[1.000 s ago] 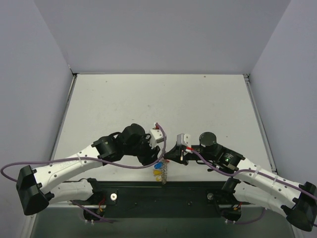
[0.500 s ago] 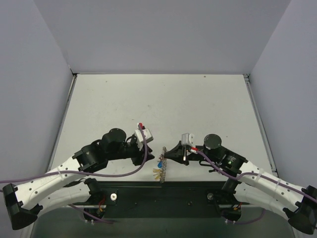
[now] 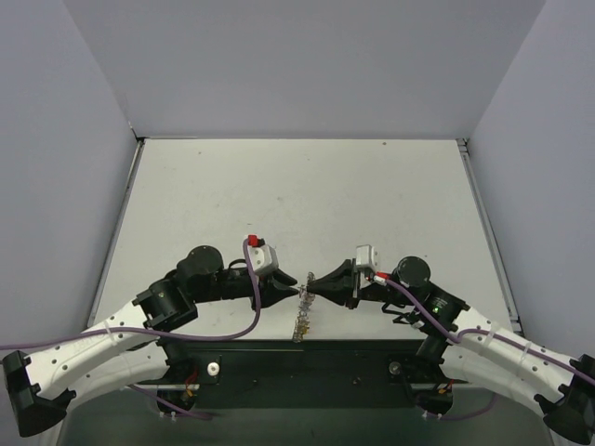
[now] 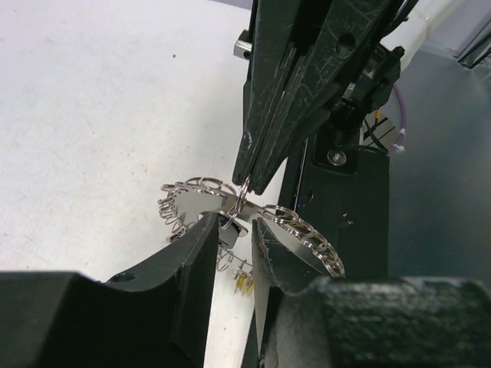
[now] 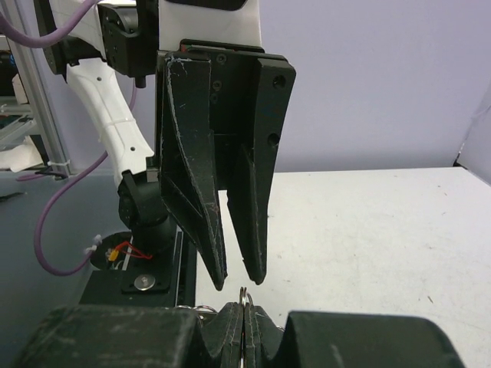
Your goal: Put the keys on the keyring
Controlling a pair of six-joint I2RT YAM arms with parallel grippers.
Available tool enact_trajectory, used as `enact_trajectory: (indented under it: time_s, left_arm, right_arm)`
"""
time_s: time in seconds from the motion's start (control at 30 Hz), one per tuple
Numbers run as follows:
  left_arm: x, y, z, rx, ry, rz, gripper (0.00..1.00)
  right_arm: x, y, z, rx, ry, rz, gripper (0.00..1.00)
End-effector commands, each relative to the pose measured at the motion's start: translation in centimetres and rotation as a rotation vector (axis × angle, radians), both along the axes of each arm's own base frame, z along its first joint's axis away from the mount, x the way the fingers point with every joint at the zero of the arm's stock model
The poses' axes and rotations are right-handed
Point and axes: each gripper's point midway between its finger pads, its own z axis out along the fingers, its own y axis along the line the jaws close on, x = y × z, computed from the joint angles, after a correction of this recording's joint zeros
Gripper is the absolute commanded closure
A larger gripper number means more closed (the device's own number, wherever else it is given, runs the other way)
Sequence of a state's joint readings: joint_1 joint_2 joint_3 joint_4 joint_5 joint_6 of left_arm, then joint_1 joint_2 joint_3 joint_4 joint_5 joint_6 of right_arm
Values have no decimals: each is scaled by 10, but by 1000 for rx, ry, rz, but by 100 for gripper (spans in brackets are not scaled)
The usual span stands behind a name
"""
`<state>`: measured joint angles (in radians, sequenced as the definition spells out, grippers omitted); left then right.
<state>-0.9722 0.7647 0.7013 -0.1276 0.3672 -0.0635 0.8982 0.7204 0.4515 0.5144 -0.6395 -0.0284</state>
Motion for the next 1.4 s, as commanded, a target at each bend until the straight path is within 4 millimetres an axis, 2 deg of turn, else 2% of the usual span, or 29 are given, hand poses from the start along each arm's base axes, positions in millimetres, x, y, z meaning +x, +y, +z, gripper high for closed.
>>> enact_trajectory:
  time_s: [0.0,0.1,0.5,0.63,0.67,0.83,1.37]
  left_arm:
    - [-5,-7,21,-86,-72,-63,68]
    - [-5,-7,23,-90,-80,-61,71]
    - [-2,-9,13,-68,-63,-53,74]
    - [-2,-10,9,-58,-55,-56,82]
    - [-1,-13,17,-83,-71,-62,84]
    - [-2,-16,15,-88,-59,-68,99]
    - [-10,-17,15,-77,-53,-49,100]
  right_arm:
    - [-7,-1,48,147,-110,26,100]
    - [-7,-3,49,152,-113,22,100]
    - [-9,-4,55,165,-117,24,100]
    - [-9,-5,56,169,-118,24,100]
    - [-8,-5,56,170,-118,21,100]
    - [-8,-5,57,175,-120,20,100]
    - [-5,-5,64,210,-107,2,100]
